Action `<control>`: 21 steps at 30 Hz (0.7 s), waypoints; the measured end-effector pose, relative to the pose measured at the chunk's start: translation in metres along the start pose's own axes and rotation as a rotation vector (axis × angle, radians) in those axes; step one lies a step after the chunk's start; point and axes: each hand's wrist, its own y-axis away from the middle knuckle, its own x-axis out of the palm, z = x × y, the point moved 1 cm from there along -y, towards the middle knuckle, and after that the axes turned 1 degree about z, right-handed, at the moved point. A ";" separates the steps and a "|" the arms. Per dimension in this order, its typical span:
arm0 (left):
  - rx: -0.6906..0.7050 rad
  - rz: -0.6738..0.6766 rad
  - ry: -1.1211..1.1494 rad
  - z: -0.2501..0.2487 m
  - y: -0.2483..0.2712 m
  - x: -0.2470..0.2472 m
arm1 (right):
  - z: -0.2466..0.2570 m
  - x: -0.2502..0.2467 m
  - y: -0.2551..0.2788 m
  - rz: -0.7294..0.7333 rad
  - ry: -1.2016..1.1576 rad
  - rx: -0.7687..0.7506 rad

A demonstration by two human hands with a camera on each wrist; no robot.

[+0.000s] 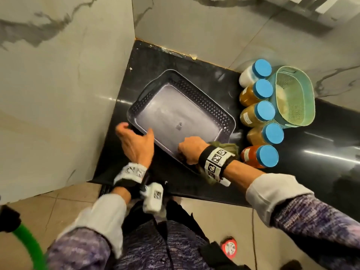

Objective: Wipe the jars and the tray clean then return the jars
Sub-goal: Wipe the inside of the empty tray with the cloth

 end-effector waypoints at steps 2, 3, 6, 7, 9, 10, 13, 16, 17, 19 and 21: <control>0.097 -0.011 -0.081 -0.011 -0.043 0.005 | -0.006 -0.004 0.006 0.013 0.038 0.010; 0.154 0.016 -0.134 -0.015 -0.061 0.009 | -0.007 -0.005 0.009 0.016 0.061 0.013; 0.244 0.246 -0.288 -0.022 -0.093 0.021 | -0.011 -0.006 0.017 0.056 0.148 0.032; 0.250 0.291 -0.308 -0.025 -0.098 0.024 | -0.014 -0.005 0.019 0.080 0.176 0.050; 0.287 0.293 -0.296 -0.025 -0.102 0.023 | -0.019 -0.001 0.024 0.101 0.175 0.098; 0.331 0.284 -0.283 -0.025 -0.102 0.023 | -0.022 0.002 0.027 0.076 0.150 0.121; 0.387 0.317 -0.279 -0.020 -0.100 0.018 | -0.025 0.011 0.035 -0.042 0.080 0.180; 0.355 0.390 -0.396 -0.024 -0.102 0.017 | -0.020 0.017 0.036 -0.077 0.067 0.178; 0.369 0.417 -0.410 -0.025 -0.103 0.017 | -0.019 0.018 0.034 -0.081 0.082 0.165; 0.366 0.431 -0.370 -0.021 -0.103 0.016 | -0.017 0.017 0.033 -0.091 0.116 0.141; 0.295 0.434 -0.317 -0.009 -0.104 0.011 | -0.021 0.016 0.030 -0.114 0.143 0.139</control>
